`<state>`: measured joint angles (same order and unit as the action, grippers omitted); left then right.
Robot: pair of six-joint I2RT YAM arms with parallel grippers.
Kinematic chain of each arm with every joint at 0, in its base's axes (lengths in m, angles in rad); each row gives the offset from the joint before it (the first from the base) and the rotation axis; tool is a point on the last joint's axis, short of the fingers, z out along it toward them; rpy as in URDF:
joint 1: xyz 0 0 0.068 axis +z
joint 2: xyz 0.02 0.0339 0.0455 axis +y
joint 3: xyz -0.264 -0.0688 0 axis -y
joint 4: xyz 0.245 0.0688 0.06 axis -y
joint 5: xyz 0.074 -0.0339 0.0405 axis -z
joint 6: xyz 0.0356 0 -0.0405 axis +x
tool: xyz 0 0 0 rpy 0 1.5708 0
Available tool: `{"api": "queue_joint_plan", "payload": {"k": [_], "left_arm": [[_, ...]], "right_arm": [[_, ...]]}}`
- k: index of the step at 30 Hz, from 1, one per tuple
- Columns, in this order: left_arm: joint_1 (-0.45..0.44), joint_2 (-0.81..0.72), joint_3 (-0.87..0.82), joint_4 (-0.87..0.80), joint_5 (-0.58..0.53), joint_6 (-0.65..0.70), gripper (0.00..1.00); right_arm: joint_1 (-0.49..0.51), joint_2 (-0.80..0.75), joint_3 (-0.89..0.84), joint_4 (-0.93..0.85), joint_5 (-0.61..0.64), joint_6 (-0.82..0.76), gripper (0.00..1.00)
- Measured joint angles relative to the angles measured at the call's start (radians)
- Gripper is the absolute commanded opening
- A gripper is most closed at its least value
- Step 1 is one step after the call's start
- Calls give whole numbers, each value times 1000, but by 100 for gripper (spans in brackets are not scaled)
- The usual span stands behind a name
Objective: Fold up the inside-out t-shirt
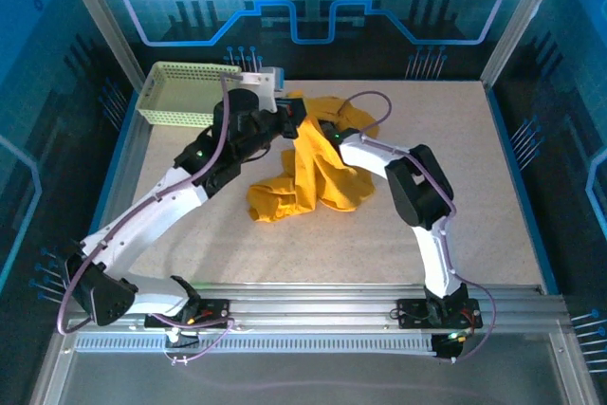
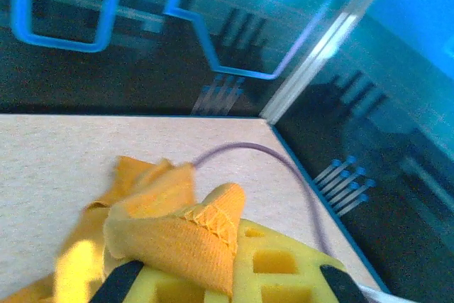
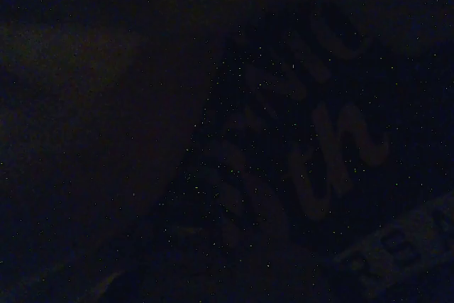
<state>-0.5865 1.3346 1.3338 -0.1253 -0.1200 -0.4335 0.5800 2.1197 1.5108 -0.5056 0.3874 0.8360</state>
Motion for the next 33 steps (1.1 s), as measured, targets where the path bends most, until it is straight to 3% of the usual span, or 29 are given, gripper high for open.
{"api": "queue_joint_plan", "payload": {"k": [6, 15, 20, 24, 29, 33], "left_arm": [[140, 121, -5, -41, -7, -40, 0], [246, 524, 93, -232, 36, -66, 5], [240, 661, 158, -316, 111, -61, 24], [221, 661, 165, -340, 147, -15, 47], [151, 492, -11, -183, 219, 48, 82], [128, 349, -95, -70, 301, 78, 89]], "right_arm": [[0, -223, -213, 145, -73, -33, 0], [-8, -550, -443, 349, -216, -61, 0], [-18, -650, -469, 402, -315, -86, 0], [-19, -713, -485, 449, -381, -114, 0], [-19, -699, -488, 499, -431, -150, 0], [-18, -666, -531, 568, -475, -180, 0]]}}
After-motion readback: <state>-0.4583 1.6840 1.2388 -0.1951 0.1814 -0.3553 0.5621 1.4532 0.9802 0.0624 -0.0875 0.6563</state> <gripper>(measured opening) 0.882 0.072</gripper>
